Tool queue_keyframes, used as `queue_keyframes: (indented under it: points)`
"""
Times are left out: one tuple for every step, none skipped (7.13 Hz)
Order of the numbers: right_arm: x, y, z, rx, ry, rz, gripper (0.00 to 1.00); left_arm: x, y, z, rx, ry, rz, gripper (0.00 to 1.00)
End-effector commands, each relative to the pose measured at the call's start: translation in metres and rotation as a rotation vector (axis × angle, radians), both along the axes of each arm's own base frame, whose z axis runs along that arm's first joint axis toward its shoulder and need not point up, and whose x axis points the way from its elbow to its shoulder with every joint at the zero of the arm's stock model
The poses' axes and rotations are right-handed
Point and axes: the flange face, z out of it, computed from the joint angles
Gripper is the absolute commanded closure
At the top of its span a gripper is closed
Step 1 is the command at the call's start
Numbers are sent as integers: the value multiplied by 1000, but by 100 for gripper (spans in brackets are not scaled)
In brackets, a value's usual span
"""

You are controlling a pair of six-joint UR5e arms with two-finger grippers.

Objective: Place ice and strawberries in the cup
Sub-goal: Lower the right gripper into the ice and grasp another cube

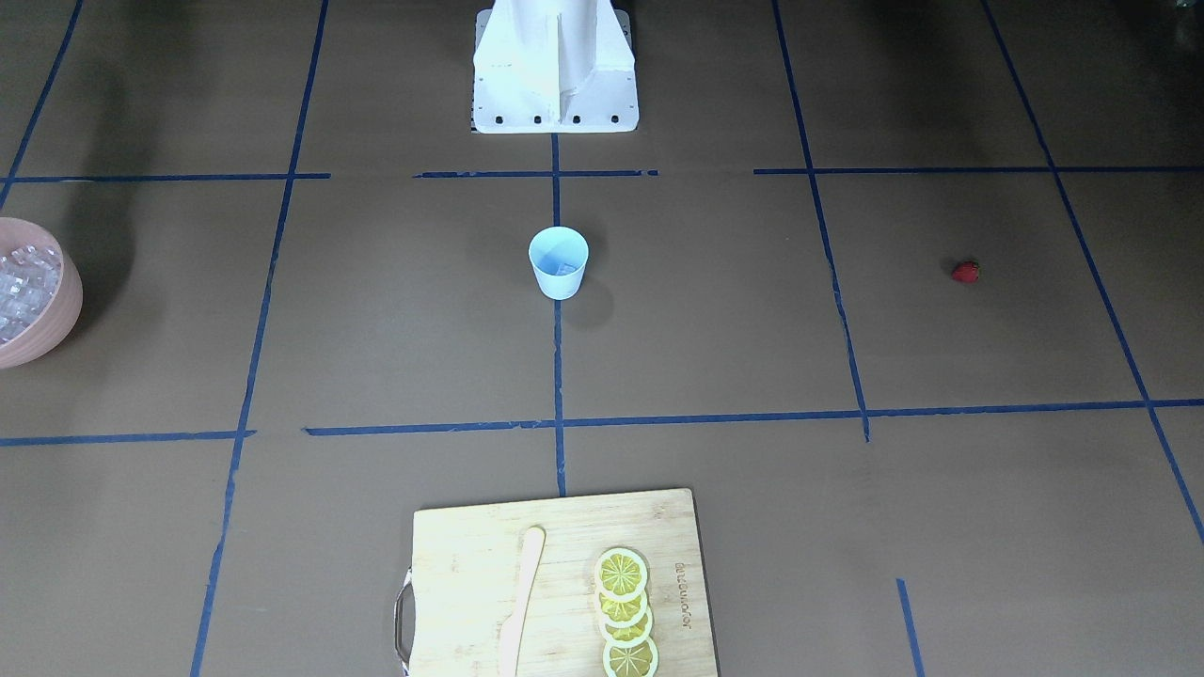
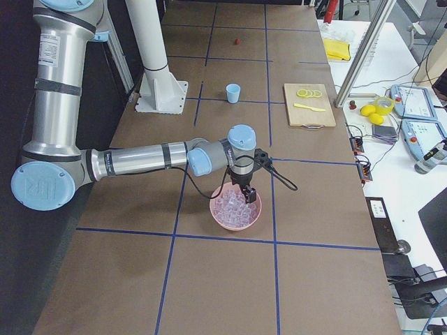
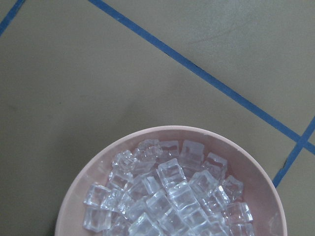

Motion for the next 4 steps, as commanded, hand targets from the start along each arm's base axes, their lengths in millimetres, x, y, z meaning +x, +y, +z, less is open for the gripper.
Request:
queue_keyframes:
  points:
    - [-20, 3, 7, -28, -2, -6, 1, 0, 1, 1, -1, 0, 0, 0]
    - [-27, 5, 7, -36, -1, -13, 1, 0, 1, 1, -3, 0, 0, 0]
    - [-31, 6, 10, -41, 4, -23, 1, 0, 1, 1, -3, 0, 0, 0]
    - [-35, 7, 18, -52, 10, -33, 1, 0, 1, 1, -3, 0, 0, 0]
